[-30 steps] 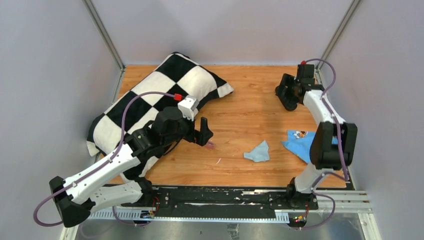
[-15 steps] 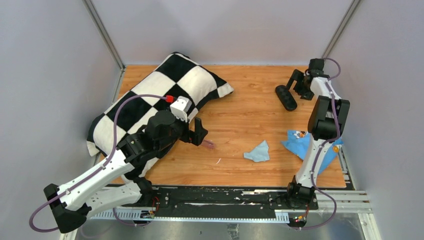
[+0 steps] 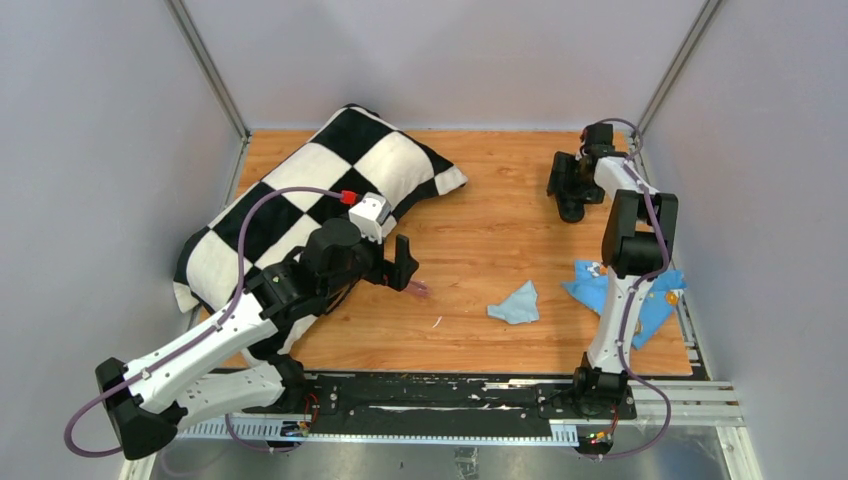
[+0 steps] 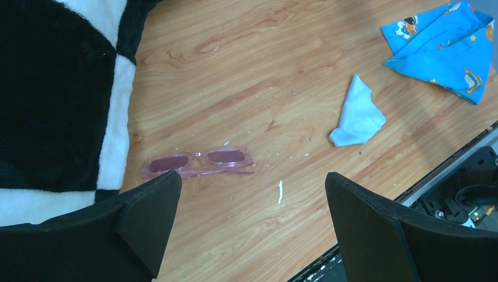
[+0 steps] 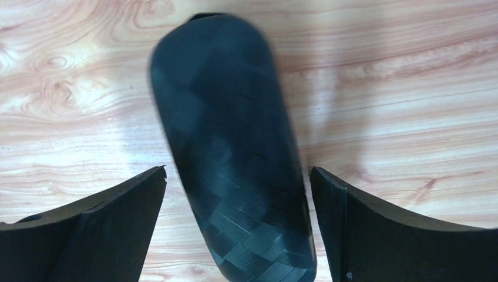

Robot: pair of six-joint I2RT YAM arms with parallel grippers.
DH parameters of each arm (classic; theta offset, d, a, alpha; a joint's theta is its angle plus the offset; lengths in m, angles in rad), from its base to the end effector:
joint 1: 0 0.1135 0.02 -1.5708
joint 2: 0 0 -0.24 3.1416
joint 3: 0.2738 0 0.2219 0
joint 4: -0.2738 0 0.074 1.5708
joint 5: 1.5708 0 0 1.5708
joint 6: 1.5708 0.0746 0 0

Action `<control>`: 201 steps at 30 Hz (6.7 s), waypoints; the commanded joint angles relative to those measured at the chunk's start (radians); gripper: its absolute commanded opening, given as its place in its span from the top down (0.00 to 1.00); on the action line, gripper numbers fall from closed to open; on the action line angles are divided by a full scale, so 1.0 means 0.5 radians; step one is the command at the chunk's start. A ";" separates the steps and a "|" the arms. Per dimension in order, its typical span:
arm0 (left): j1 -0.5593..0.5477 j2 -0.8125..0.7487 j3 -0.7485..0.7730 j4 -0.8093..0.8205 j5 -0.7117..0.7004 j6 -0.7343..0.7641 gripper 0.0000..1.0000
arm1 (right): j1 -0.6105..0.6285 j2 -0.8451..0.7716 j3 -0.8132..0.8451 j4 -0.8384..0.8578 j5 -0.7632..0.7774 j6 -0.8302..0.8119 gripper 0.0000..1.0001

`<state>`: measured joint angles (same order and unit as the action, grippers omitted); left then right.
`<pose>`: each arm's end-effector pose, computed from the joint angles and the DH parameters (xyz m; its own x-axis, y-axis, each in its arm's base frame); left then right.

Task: Organize the sunglasses
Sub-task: Move the sunglasses case at the center of the board, then pick up the sunglasses case from the center of the board, then open the sunglasses case.

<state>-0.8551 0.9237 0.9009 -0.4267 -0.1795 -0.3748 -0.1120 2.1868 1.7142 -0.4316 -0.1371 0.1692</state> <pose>0.1564 -0.1596 0.2960 -0.4985 0.0244 -0.8665 0.4884 0.8337 -0.2575 0.4659 -0.0421 0.1493 -0.7653 0.2540 -0.5914 0.1579 0.9649 0.2100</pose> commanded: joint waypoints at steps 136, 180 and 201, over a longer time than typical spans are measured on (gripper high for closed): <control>0.510 2.333 0.382 3.196 1.911 -2.122 0.00 | 0.193 -1.273 -2.275 2.767 -2.188 2.081 0.49; 0.491 2.408 0.316 3.418 1.908 -2.278 0.17 | 0.400 -0.805 -2.367 3.890 -2.200 2.819 0.51; 0.536 2.392 0.252 3.453 1.917 -2.350 1.00 | 0.337 -0.795 -2.444 3.959 -2.092 2.910 0.28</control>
<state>-0.6052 2.1330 1.0470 1.2438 0.7746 -1.5307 0.0734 1.7809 0.5072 1.4784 -1.2018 1.5867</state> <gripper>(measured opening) 0.603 0.718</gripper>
